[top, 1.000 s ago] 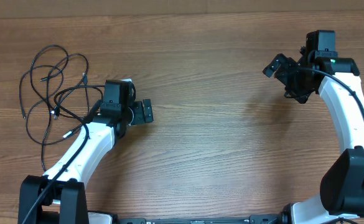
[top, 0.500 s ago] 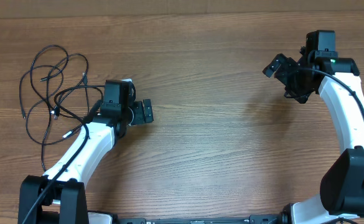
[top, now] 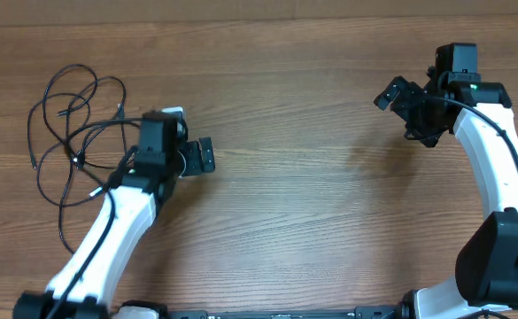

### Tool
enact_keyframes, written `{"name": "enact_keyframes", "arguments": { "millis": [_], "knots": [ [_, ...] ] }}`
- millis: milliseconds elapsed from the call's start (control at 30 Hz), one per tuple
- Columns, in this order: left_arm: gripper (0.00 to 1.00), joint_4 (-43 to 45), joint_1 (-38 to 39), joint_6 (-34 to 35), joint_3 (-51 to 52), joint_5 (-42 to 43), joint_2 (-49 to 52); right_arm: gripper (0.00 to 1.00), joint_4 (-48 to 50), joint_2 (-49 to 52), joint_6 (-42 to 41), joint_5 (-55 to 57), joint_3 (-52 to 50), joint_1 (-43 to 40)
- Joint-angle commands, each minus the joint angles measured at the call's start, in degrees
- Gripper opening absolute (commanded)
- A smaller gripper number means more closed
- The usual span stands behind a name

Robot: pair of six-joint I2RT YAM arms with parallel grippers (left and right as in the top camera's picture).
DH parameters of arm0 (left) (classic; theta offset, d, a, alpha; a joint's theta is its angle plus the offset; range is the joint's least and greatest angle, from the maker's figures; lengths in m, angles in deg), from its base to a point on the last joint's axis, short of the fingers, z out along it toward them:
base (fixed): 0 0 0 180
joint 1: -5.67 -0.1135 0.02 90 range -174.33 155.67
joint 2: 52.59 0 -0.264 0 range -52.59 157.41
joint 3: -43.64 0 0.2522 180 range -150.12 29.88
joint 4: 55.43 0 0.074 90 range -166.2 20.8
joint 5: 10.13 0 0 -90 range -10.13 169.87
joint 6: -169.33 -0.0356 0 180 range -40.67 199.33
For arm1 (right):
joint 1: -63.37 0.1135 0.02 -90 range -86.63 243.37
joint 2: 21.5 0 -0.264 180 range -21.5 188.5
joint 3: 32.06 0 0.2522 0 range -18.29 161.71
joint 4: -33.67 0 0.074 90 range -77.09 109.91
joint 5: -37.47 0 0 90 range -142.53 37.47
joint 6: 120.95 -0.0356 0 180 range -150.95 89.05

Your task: Untangle cables

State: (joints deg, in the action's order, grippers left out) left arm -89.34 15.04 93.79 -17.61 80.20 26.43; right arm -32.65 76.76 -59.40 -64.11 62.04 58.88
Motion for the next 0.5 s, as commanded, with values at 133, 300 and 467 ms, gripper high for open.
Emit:
{"name": "enact_keyframes", "arguments": {
  "millis": [133, 300, 467],
  "knots": [
    [0.99, 7.6, -0.7, -17.6, 1.5, 2.0, -14.8, 1.00, 0.2, -0.4, 0.2, 0.4, 0.3, -0.1],
    [1.00, 12.3, -4.4, -18.6, 7.2, 9.7, -21.3, 1.00, 0.2, -0.4, 0.2, 0.4, 0.3, -0.1],
    [1.00, 16.1, -6.9, -15.4, 16.4, 10.5, -27.5, 1.00, 0.2, -0.4, 0.2, 0.4, 0.3, -0.1]
  ]
}}
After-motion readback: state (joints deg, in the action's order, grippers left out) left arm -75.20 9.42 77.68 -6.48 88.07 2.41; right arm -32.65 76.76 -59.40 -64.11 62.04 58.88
